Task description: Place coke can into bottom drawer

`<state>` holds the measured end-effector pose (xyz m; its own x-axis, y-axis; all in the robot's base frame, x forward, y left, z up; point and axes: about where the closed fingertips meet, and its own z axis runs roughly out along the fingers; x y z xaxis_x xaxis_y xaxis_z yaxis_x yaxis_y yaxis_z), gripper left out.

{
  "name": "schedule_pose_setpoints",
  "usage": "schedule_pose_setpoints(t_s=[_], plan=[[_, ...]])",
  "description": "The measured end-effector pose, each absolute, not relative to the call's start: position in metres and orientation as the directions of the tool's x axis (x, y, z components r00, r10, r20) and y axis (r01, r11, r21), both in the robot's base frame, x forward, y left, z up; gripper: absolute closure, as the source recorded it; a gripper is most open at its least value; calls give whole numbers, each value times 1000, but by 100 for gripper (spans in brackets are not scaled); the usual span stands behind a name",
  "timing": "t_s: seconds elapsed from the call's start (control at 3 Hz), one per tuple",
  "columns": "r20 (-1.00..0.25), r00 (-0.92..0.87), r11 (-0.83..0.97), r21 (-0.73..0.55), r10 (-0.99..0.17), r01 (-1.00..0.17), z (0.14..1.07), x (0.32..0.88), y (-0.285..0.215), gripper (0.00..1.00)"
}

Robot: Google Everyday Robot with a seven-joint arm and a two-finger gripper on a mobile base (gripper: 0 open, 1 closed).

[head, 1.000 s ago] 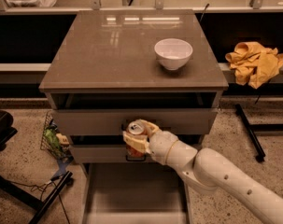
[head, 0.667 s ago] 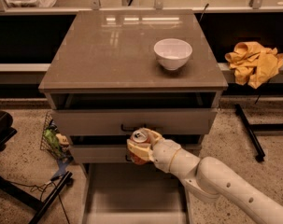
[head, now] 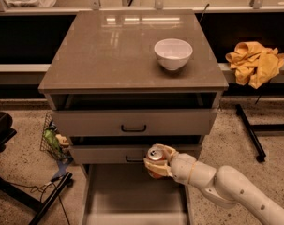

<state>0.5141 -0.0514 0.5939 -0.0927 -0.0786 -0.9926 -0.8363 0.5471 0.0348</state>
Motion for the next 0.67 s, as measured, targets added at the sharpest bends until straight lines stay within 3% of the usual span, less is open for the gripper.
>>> schedule_pose_setpoints(t_s=[0.67], plan=[[-991,-26,343,-20,-129,-939,513,510,-79,100]])
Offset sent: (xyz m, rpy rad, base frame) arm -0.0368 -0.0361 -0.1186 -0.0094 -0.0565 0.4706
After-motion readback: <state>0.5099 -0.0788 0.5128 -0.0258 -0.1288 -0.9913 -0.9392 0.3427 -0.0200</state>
